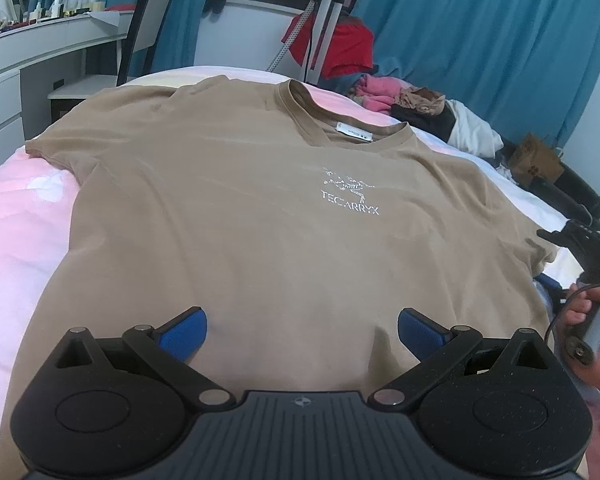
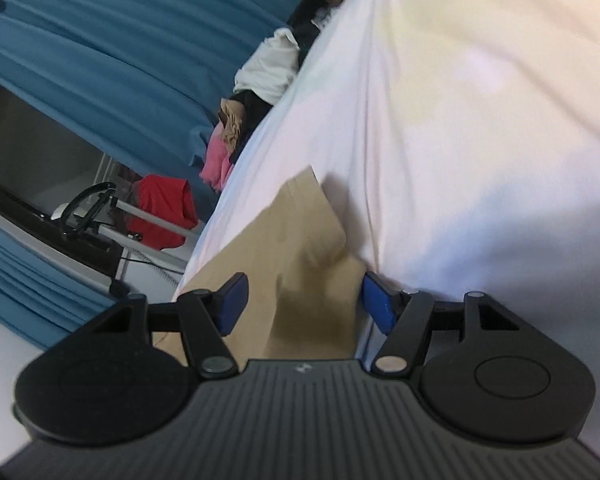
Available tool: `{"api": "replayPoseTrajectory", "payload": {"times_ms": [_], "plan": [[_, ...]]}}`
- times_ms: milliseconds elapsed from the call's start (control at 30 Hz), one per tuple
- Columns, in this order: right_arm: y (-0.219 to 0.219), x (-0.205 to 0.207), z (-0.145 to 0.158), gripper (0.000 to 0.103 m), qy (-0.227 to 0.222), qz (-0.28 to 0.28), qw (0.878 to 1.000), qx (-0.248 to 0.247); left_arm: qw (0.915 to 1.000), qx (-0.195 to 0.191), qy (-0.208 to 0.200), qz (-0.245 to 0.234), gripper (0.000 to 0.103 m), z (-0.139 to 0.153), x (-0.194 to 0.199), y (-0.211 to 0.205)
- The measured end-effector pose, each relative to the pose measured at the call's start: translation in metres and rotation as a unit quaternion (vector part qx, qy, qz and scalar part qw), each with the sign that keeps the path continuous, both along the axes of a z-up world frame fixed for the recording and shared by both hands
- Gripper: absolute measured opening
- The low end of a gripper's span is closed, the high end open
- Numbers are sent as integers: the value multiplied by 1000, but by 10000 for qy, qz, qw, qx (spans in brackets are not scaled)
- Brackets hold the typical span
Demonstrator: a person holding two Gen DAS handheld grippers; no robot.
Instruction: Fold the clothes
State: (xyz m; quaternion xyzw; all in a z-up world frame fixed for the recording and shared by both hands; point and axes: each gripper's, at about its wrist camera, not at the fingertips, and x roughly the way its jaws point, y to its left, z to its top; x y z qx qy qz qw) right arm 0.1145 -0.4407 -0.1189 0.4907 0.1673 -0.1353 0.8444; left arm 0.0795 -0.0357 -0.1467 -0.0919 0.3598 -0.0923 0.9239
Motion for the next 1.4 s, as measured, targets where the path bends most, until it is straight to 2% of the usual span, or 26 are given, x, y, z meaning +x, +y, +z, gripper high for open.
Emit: {"api": "replayPoseTrajectory", "payload": {"times_ms": [100, 133, 167, 200, 233, 300, 433, 567, 633, 767, 900, 1000, 1100, 1133, 1200, 1233, 1300, 1333, 1367, 1400], "plan": [[7, 14, 7, 67, 63, 13, 9986, -521, 10000, -13, -26, 33, 103, 1, 2, 0], [9, 19, 9, 60, 84, 17, 9976, -694, 10000, -18, -36, 45, 103, 2, 2, 0], [11, 24, 12, 44, 104, 22, 9962, -867, 10000, -23, -45, 58, 103, 2, 3, 1], [14, 29, 14, 35, 125, 26, 9945, -1040, 10000, -28, -55, 70, 103, 3, 4, 1], [16, 33, 16, 22, 146, 30, 9925, -1212, 9999, -33, -64, 83, 103, 3, 4, 1], [20, 43, 21, 9, 188, 38, 9876, -1557, 9998, -98, -94, 112, 103, 7, 5, 3], [27, 47, 55, 7, 225, -103, 9734, -2279, 9993, -137, -282, 189, 103, 20, 4, 9], [44, 45, 100, 7, 119, -221, 9542, -2981, 9978, -259, -516, 312, 103, 40, -1, 22], [63, 45, 124, 7, 44, -221, 9406, -3388, 9965, -352, -633, 412, 103, 53, -5, 35], [129, 54, 162, 7, -155, 21, 9016, -4322, 9930, -395, -878, 683, 103, 75, -13, 64], [216, 72, 165, 7, -309, 727, 8585, -5068, 9877, -385, -1017, 1124, 103, 88, -17, 103], [286, 91, 139, 7, -250, 1394, 8235, -5493, 9823, -118, -1037, 1557, 103, 89, -15, 129], [335, 106, 102, 7, -88, 1952, 8001, -5672, 9794, -163, -856, 1823, 102, 82, -9, 149], [344, 112, 88, 7, -7, 2105, 7963, -5672, 9791, -204, -778, 1868, 102, 80, -7, 154], [351, 119, 66, 9, 228, 2373, 7998, -5509, 9799, -276, -648, 1868, 102, 74, -1, 160], [347, 122, 61, 10, 326, 2563, 8080, -5296, 9805, -264, -617, 1846, 102, 72, 1, 160], [339, 129, 51, 33, 521, 2935, 8220, -4853, 9822, -215, -570, 1776, 102, 68, 6, 158], [335, 133, 46, 61, 608, 3109, 8278, -4630, 9834, -199, -548, 1718, 101, 67, 7, 156], [328, 124, 52, 77, 464, 3096, 8327, -4567, 9845, -182, -525, 1661, 102, 65, 9, 154], [321, 116, 58, 82, 319, 3083, 8374, -4503, 9854, -169, -513, 1615, 102, 63, 11, 151]]}}
